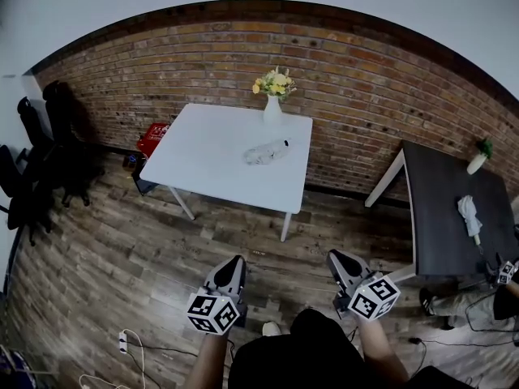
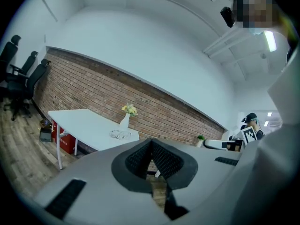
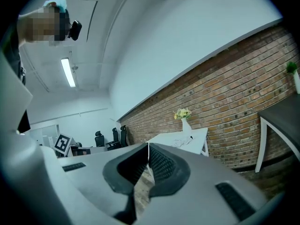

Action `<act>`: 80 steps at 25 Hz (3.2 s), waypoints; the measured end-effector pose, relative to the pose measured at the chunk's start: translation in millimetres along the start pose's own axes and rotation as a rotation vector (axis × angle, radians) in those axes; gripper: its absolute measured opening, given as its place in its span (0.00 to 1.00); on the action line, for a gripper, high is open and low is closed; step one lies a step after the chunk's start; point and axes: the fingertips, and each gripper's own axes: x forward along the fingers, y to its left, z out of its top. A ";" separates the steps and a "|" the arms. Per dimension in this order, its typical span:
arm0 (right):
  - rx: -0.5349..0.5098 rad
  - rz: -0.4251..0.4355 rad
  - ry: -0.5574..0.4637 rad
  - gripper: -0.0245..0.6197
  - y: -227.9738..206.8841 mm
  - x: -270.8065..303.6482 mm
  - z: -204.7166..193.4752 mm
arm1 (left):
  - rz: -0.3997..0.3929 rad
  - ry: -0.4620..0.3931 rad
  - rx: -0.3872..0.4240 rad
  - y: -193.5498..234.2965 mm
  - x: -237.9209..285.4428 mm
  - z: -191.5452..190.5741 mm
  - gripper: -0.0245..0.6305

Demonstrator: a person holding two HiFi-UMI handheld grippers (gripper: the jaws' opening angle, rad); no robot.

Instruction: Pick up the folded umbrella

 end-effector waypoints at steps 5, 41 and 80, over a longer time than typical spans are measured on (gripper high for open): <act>-0.005 -0.008 0.018 0.07 1.7 3.4 -5.1 | -0.008 0.022 -0.006 3.8 0.9 -6.1 0.06; 0.012 0.190 0.119 0.07 -163.9 165.2 53.0 | 0.136 0.051 -0.009 33.0 202.5 30.7 0.06; -0.050 0.368 0.243 0.07 -220.1 274.1 62.1 | 0.168 0.157 0.082 81.7 345.5 38.0 0.06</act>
